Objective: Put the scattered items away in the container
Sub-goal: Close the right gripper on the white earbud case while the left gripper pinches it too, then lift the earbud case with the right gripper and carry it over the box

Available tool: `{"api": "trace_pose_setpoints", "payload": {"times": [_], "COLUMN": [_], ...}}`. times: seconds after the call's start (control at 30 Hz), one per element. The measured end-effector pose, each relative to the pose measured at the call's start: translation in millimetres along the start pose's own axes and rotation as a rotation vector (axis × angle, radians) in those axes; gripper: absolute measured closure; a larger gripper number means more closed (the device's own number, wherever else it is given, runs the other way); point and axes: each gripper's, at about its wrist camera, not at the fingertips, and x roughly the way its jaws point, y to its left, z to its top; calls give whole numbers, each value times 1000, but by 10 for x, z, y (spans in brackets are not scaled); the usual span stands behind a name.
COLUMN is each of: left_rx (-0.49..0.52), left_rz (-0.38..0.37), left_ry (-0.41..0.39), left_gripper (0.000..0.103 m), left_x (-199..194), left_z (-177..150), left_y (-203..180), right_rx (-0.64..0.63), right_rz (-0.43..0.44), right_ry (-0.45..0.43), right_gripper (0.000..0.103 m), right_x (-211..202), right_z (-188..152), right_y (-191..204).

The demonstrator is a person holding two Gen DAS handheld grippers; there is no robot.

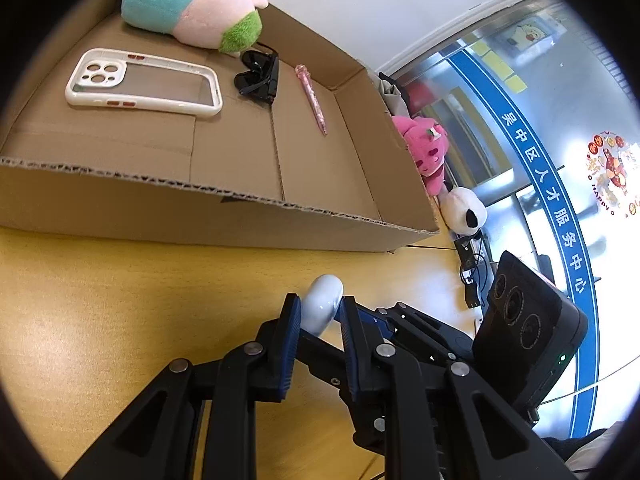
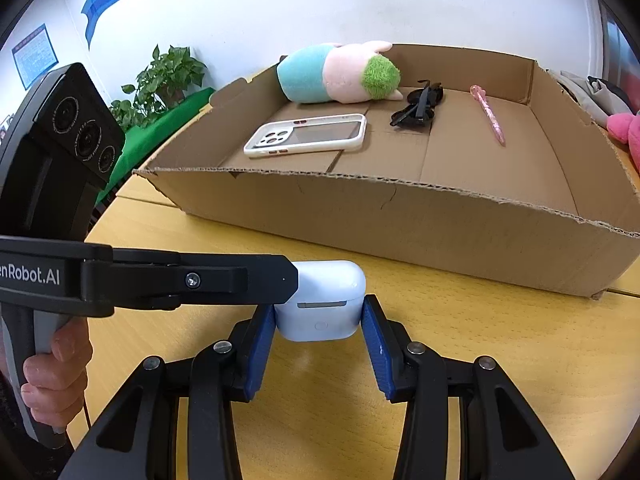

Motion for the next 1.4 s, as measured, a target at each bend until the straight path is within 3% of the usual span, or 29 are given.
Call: {"api": "trace_pose_setpoints", "payload": {"times": [0.17,0.4,0.53,0.67,1.07,1.23,1.4], "left_rx": [59,136,151,187,335,405,445], "left_rz": [7,-37,-16,45,49,48,52], "left_ry": [-17,-27,-18,-14,-6,5,27], "left_gripper": [84,68,69,85,86,85,77], "left_x": [-30,-38,-36,-53,-182,-190,-124], "left_z": [16,15,29,41,289,405,466], "left_y": [-108,-209,-236,-289,-635,-778,-814], "right_rx": [-5,-5,-24,-68,-266,-278,-337], "right_rz": [7,12,4,-13,-77,-70,-72], "right_ry": [-32,-45,-45,-50,-122,-134,-129], "right_gripper": [56,56,56,56,56,56,56], "right_x": [-79,-128,-137,-185,-459,-537,-555], "right_z": [21,27,46,78,344,440,423], "right_y": [-27,-30,-7,40,95,34,95]}}
